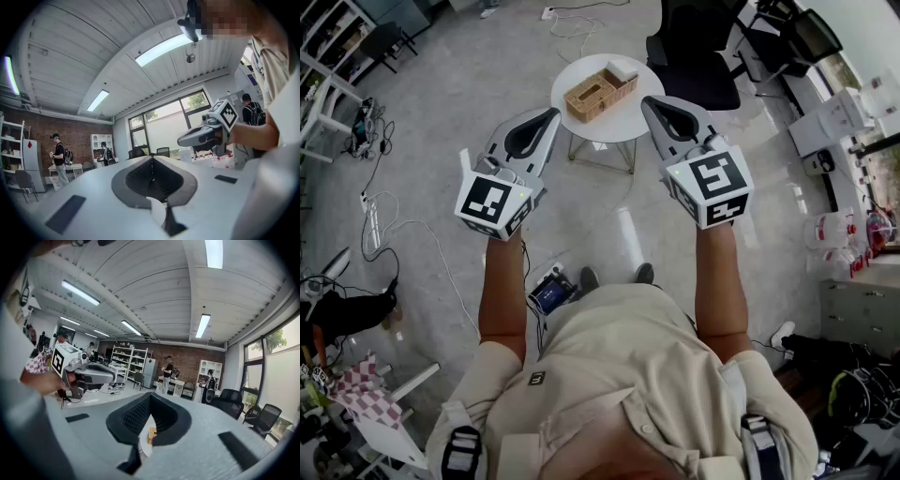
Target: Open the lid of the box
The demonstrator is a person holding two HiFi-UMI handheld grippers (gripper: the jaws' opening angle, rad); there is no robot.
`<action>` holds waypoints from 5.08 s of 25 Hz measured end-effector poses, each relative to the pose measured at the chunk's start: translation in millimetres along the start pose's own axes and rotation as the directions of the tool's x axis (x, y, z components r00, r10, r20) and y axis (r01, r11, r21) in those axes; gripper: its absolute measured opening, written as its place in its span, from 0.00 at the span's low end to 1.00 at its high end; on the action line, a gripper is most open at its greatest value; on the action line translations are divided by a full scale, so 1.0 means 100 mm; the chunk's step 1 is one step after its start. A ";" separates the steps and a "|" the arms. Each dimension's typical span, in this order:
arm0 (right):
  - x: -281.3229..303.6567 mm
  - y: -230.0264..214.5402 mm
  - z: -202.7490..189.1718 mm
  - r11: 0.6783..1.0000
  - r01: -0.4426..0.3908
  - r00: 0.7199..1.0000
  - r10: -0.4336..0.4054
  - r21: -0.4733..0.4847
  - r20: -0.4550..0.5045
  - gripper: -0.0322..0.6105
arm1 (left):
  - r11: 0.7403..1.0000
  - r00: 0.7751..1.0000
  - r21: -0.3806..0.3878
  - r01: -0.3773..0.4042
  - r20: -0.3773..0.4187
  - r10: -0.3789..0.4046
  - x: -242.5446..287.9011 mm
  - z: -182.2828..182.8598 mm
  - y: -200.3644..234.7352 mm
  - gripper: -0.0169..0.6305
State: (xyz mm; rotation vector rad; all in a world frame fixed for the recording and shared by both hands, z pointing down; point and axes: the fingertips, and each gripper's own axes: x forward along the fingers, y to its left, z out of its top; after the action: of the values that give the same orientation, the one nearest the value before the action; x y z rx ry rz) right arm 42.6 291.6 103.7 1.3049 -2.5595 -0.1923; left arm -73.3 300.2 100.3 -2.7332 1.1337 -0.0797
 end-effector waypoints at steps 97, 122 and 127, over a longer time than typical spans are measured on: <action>2.72 -1.99 -0.48 0.998 0.011 0.999 -0.008 0.067 -0.047 0.04 | 0.998 0.998 -0.046 0.039 -0.049 -0.041 2.50 -1.08 2.17 0.04; 3.77 -2.08 -1.14 0.987 -0.113 0.987 0.124 0.111 -0.097 0.04 | 0.994 0.985 -0.096 -0.052 -0.169 0.035 2.76 -2.01 2.81 0.04; 3.95 -2.07 -1.41 0.983 -0.126 0.982 0.143 0.132 -0.124 0.04 | 0.992 0.979 -0.116 -0.058 -0.201 0.034 2.81 -2.32 2.86 0.04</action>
State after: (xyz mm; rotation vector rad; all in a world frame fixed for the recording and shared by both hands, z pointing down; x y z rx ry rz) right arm 22.3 -149.6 258.1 1.1379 -2.5681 0.0787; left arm -101.3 -130.6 268.5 -2.8559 1.2927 -0.2932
